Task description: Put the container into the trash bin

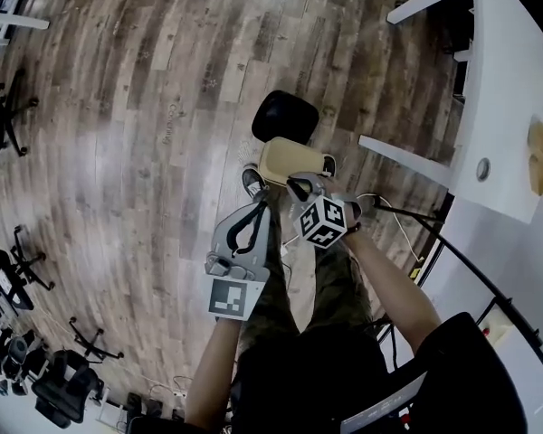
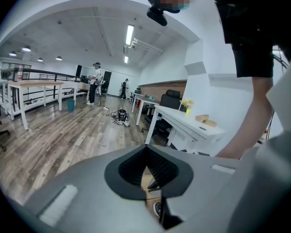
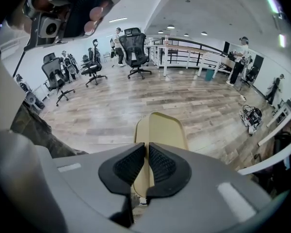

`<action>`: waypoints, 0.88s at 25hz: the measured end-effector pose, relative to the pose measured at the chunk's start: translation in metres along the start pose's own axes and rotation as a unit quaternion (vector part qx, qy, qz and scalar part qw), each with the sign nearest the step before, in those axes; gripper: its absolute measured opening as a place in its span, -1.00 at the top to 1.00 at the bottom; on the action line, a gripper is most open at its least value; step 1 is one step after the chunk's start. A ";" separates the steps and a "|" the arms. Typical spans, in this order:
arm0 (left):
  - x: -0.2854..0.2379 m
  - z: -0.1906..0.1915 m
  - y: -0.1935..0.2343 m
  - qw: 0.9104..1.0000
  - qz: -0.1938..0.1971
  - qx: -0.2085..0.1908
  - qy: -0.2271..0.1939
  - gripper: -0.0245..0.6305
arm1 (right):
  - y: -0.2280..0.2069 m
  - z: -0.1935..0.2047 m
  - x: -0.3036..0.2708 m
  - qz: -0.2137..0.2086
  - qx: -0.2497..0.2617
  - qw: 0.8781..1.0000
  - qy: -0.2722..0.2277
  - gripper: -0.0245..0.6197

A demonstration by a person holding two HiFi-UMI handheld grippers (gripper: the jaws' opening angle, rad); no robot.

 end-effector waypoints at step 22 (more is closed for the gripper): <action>-0.002 0.080 -0.018 0.999 0.022 -0.038 0.025 0.93 | 0.018 0.048 -0.066 0.003 -0.010 1.000 0.019 0.80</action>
Point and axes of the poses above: the fingertips, and each gripper's own axes: x backward along the fingers, y to its left, z out of its underside, the point moved 4 cm from there along x, backward along the fingers, and after that the axes turned 1 degree about x, right-handed, at the moved point
